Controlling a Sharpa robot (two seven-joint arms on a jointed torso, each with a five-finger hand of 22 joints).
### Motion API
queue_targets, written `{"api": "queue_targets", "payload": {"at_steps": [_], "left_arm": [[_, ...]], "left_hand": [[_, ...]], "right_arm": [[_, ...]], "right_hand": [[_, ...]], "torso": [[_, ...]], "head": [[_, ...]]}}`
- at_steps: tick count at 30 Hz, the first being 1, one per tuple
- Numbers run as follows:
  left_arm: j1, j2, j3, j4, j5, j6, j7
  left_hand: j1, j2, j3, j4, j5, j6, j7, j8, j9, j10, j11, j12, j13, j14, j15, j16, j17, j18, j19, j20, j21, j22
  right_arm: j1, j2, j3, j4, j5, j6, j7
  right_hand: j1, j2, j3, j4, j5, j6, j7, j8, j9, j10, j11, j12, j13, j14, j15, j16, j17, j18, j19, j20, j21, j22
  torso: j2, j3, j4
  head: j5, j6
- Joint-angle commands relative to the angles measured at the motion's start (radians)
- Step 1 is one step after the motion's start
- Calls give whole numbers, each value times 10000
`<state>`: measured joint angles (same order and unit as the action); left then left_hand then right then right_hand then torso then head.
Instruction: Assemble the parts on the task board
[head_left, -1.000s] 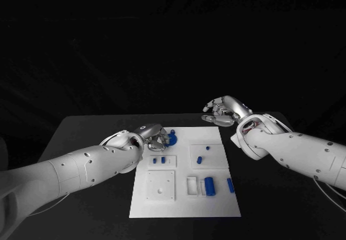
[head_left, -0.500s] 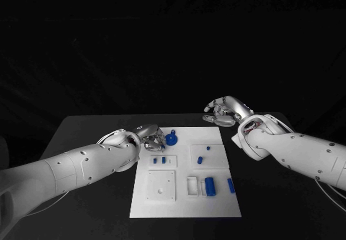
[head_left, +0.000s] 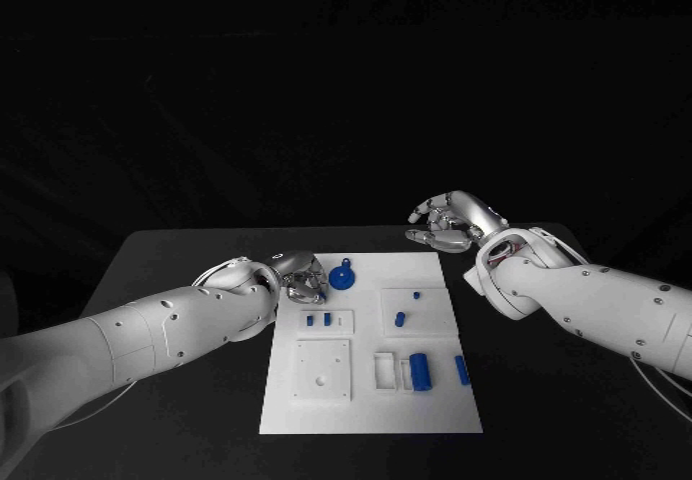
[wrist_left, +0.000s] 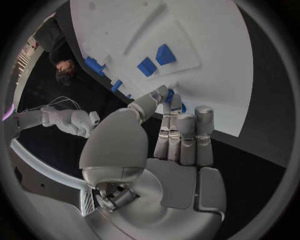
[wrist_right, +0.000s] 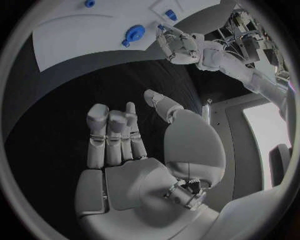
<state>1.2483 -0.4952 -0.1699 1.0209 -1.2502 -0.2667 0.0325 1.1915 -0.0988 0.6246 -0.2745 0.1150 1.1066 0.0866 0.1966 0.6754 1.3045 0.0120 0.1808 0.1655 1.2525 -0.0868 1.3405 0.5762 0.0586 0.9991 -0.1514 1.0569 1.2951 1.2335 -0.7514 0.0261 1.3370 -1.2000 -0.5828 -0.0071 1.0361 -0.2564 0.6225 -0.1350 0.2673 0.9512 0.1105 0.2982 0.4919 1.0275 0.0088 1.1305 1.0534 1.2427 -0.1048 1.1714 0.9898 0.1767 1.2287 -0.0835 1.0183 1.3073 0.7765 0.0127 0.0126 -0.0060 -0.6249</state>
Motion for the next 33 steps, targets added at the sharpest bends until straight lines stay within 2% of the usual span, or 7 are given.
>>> {"api": "queue_targets", "payload": {"at_steps": [1, 26, 33], "left_arm": [[9, 20, 1, 3, -67, 231, -47], [3, 132, -18, -159, -215, 362, -100], [-23, 207, -53, -185, -216, 491, -176]], "left_hand": [[13, 129, 76, 12, 52, 85, 11, 20, 7, 317, 137, 10, 8, 10, -1, 8, -11, 732, -11, -232, 38, 10], [12, 143, 91, -6, 44, 79, 12, 25, 4, 330, 138, -19, 15, 2, 0, -3, -21, 719, -23, -240, 30, 11], [8, 147, 92, -7, 42, 80, 12, 27, 4, 336, 137, -24, 18, 3, -1, -3, -23, 716, -23, -242, 29, 11]], "right_arm": [[-1, 3, 5, 11, -105, 77, 90], [-2, 4, 5, 6, -105, 79, 92], [-2, 11, 5, 17, -105, 86, 95]], "right_hand": [[9, 49, -44, -31, 66, 12, 74, -30, 14, 12, -28, 36, -17, 27, 25, -48, 17, 851, -5, -78, -44, 177], [14, 51, -43, -37, 62, 13, 73, -31, 15, 14, -30, 36, -21, 28, 24, -49, 18, 851, -5, -79, -43, 178], [14, 52, -42, -38, 60, 14, 72, -31, 15, 14, -30, 36, -22, 28, 24, -50, 18, 851, -5, -79, -43, 178]], "torso": [[-4, 2, -5], [-6, 7, -7], [-2, 5, -5]], "head": [[-3, -9], [-18, -30], [-28, -32]]}}
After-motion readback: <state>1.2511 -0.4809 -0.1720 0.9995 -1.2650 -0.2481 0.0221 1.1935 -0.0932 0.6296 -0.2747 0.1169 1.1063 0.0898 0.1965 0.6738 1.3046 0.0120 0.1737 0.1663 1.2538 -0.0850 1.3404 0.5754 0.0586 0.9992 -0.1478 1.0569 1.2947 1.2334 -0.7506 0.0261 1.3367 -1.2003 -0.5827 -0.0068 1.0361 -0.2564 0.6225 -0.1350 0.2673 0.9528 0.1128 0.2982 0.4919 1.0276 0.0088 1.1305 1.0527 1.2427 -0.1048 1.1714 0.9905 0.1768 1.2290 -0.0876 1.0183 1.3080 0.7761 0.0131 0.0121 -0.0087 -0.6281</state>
